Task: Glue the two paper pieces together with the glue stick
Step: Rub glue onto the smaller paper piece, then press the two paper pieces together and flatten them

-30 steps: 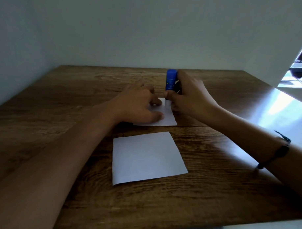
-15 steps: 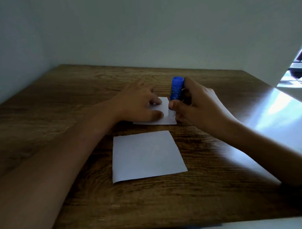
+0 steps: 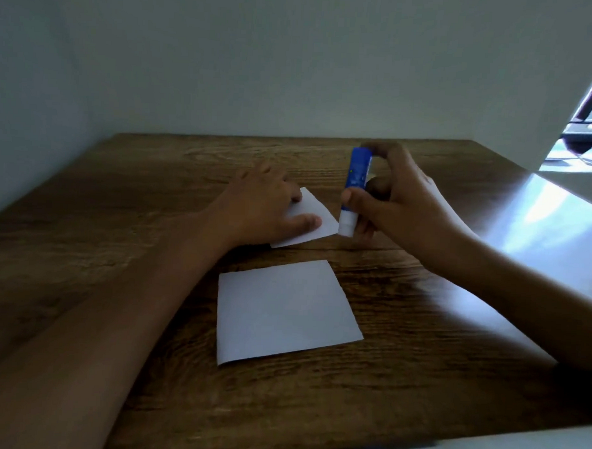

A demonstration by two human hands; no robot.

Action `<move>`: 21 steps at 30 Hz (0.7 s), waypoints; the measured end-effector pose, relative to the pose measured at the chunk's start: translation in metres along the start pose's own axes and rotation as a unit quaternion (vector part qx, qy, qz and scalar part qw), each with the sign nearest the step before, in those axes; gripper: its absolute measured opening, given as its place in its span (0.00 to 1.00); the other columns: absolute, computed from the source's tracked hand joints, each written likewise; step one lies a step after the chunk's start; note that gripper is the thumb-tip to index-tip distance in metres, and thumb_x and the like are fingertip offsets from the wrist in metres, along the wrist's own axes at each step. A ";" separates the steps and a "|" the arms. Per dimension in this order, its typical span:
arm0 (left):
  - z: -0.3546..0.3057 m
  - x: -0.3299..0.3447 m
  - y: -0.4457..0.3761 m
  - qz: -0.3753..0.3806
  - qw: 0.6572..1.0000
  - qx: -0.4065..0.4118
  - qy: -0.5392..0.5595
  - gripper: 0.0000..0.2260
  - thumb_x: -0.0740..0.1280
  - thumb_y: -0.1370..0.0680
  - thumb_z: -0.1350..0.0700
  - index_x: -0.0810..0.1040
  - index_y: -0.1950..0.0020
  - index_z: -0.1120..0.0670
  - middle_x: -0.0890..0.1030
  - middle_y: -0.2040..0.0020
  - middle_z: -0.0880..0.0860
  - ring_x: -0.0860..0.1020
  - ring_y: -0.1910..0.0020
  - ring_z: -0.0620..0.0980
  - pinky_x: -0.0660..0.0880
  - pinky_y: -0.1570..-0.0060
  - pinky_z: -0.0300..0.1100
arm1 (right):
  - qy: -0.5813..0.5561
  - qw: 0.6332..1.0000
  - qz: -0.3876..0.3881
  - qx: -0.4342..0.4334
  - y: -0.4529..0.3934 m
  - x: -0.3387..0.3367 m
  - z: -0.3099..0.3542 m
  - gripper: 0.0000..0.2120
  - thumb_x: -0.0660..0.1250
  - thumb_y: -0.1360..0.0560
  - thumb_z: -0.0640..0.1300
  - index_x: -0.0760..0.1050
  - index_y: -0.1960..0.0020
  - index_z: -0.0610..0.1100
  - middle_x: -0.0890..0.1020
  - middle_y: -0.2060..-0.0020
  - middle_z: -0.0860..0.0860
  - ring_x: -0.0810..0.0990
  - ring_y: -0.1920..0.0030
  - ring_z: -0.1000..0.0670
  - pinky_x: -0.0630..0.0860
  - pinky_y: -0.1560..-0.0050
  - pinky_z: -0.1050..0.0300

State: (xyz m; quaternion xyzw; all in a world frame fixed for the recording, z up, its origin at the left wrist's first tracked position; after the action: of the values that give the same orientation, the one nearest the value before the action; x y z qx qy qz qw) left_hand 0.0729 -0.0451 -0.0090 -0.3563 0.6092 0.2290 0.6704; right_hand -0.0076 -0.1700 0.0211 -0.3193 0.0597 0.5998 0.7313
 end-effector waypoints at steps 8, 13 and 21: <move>-0.017 -0.017 0.007 -0.022 0.988 0.087 0.125 0.13 0.62 0.28 0.56 0.75 0.45 0.45 0.74 0.48 0.51 0.63 0.48 0.47 0.62 0.48 0.48 | -0.257 0.960 0.035 0.106 -0.021 0.004 -0.021 0.11 0.54 0.21 0.37 0.74 0.45 0.42 0.81 0.68 0.48 0.79 0.71 0.51 0.78 0.69 0.57; -0.010 -0.007 0.004 0.002 0.995 0.051 0.086 0.14 0.61 0.26 0.47 0.73 0.41 0.45 0.75 0.44 0.51 0.63 0.45 0.46 0.64 0.41 0.51 | -0.204 0.971 0.019 0.127 -0.023 -0.009 -0.035 0.16 0.64 0.29 0.29 0.74 0.47 0.46 0.77 0.60 0.46 0.75 0.72 0.54 0.73 0.72 0.60; -0.005 -0.009 0.005 -0.032 0.997 0.039 0.063 0.17 0.60 0.27 0.41 0.74 0.44 0.49 0.70 0.51 0.46 0.61 0.49 0.43 0.62 0.49 0.45 | 0.127 0.991 -0.030 0.021 -0.024 -0.024 -0.023 0.10 0.66 0.28 0.52 0.78 0.59 0.46 0.79 0.67 0.50 0.72 0.74 0.58 0.69 0.73 0.66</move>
State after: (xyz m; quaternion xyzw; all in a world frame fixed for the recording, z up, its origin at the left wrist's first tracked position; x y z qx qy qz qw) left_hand 0.0642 -0.0448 -0.0017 -0.3626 0.6470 0.1611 0.6511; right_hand 0.0145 -0.2043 0.0231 -0.3791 0.1546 0.5313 0.7417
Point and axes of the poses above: each hand's wrist, its own y-axis away from the middle knuckle, its own x-axis out of the palm, z = x × y, the point moved 8 cm from there along -y, towards the middle knuckle
